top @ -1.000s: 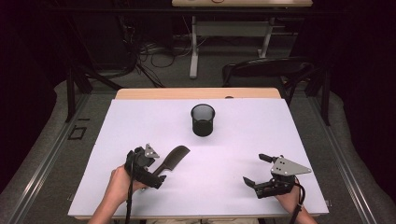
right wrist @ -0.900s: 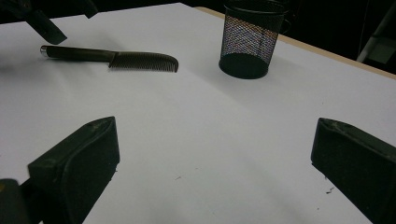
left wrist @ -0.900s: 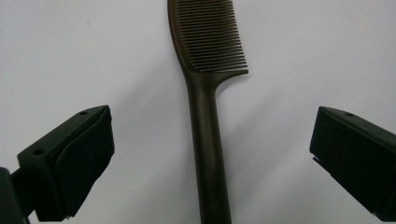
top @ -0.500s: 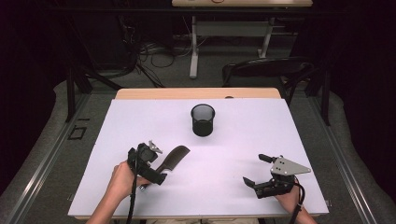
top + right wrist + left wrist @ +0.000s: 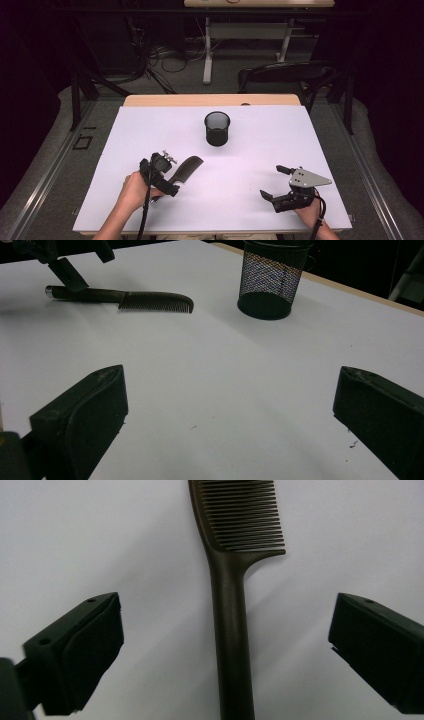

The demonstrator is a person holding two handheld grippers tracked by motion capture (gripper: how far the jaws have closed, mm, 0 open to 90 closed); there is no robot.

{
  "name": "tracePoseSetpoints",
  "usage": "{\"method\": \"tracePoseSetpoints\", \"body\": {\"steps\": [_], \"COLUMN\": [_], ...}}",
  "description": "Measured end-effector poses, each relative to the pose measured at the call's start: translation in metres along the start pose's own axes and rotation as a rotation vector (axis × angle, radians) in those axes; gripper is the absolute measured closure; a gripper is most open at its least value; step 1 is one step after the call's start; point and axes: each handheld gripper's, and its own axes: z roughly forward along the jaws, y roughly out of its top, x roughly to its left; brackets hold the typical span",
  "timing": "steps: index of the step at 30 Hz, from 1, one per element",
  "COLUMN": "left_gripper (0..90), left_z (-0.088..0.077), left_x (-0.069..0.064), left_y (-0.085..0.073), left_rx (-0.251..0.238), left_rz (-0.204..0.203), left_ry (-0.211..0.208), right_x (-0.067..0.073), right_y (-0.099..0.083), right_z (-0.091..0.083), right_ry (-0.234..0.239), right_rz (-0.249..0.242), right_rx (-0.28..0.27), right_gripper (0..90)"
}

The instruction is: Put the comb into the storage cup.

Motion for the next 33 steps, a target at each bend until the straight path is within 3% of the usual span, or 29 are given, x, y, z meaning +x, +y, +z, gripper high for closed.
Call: {"method": "tracePoseSetpoints", "body": {"steps": [3, 12, 25, 33], "left_gripper": [19.0, 41.5, 57.1, 60.8], "left_z": [0.001, 0.005, 0.015, 0.020], "left_x": [-0.001, 0.002, 0.009, 0.009], "left_y": [0.000, 0.003, 0.008, 0.008], "left_rx": [0.009, 0.058, 0.097, 0.113], "left_rz": [0.001, 0.007, -0.001, 0.001], "left_ry": [-0.011, -0.034, -0.075, -0.091], "right_x": [0.000, 0.000, 0.000, 0.000], "right_y": [0.000, 0.000, -0.001, -0.001], "right_z": [0.001, 0.001, 0.002, 0.002], "right_ry": [0.001, 0.004, 0.007, 0.009], "right_rz": [0.001, 0.000, 0.001, -0.002], "right_rx": [-0.001, -0.005, 0.005, 0.007], "right_gripper": [0.8, 0.8, 0.8, 0.8]}}
